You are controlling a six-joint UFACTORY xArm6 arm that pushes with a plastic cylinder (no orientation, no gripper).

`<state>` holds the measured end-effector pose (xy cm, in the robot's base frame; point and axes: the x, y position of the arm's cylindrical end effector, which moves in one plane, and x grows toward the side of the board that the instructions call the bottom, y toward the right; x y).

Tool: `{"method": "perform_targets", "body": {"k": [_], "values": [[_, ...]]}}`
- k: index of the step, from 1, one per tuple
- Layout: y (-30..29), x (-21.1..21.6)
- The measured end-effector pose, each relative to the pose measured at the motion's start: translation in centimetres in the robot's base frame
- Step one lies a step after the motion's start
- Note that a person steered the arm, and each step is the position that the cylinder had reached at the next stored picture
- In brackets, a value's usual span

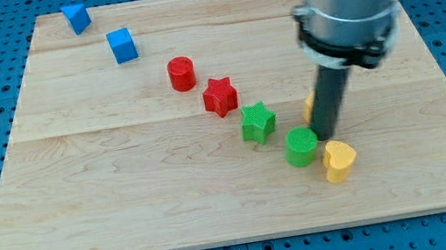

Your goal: Push the yellow hexagon into the red star

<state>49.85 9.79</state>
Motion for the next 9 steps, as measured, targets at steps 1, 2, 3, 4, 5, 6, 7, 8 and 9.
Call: {"method": "perform_targets", "body": {"k": [1, 2, 3, 4, 5, 6, 7, 8, 9], "values": [[-2.3, -1.9], [4.2, -1.1], [7.9, 0.0], [13.8, 0.1], [13.4, -2.1], [7.7, -2.4], [2.9, -2.8], [6.7, -2.8], [8.0, -4.8]]}}
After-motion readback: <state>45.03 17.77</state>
